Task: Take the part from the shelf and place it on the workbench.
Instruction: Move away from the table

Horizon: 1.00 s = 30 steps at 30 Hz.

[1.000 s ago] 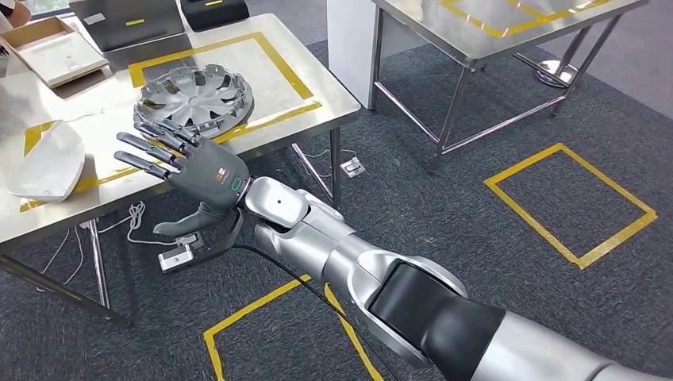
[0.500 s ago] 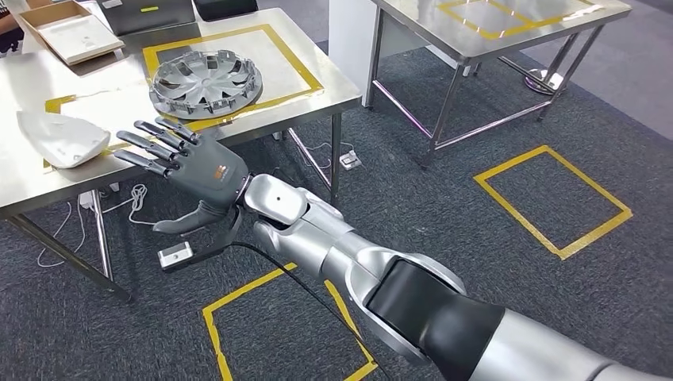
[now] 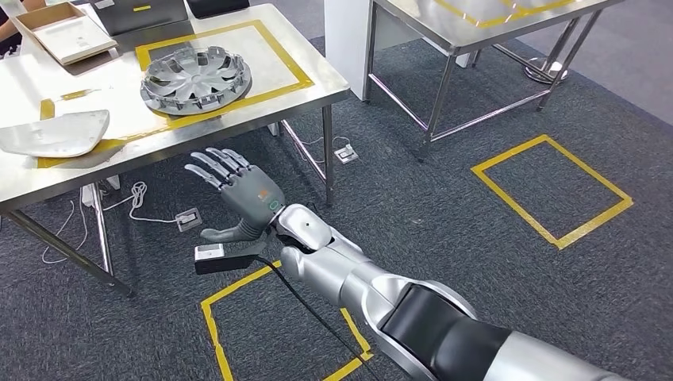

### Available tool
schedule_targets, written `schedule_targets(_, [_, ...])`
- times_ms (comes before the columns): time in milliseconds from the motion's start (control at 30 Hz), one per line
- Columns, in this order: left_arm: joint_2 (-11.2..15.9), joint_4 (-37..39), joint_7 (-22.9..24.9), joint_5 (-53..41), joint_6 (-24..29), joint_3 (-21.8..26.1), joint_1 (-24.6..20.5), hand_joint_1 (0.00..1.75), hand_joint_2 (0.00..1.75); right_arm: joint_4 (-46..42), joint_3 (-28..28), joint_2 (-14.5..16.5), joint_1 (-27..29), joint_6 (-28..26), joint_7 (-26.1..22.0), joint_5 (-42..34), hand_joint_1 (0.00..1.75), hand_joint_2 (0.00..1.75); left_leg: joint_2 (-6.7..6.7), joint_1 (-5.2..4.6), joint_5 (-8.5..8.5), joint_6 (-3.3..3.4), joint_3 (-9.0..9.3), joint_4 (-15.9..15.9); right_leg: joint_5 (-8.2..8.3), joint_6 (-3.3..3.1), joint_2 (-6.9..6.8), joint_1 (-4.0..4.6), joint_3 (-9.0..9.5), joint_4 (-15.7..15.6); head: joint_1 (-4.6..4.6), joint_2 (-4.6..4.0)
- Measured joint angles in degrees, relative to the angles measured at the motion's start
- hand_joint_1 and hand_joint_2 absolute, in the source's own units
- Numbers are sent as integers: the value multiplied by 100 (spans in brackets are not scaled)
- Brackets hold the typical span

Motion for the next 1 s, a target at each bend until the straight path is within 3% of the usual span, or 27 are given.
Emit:
schedule_targets(167, [90,-79,83,506,-286,-401,123,0,175,44,-228,-111,471,149,175,-594,0,175,-1,0,16,-18,-4,-9,5,-9,2,1,-12,11,1,0])
schedule_targets(200, [106,-95,96,603,-338,-481,144,0,175,53,-276,-133,558,177,205,-706,0,131,-1,0,16,-18,-6,-9,4,-10,2,1,-14,11,1,0])
schedule_targets(300, [165,-147,143,918,-512,-750,217,0,44,82,-441,-205,845,271,318,-1080,0,0,-2,0,16,-18,-14,-9,2,-13,2,1,-21,11,1,0])
schedule_targets(333, [180,-160,156,999,-558,-821,236,0,0,88,-485,-224,921,296,346,-1175,0,0,-1,0,15,-18,-17,-9,1,-13,2,0,-24,11,1,0])
schedule_targets(600, [237,-210,206,1298,-720,-1080,309,0,0,108,-626,-292,1201,383,450,-1522,0,0,-2,0,14,-17,-28,-9,0,-13,1,-4,-37,11,1,0])
schedule_targets(1000, [517,-455,442,2781,-1551,-2381,676,0,0,226,-1276,-633,2550,833,980,-3249,0,0,-5,-1,5,-5,-39,-8,0,-10,1,-14,-46,11,1,0])
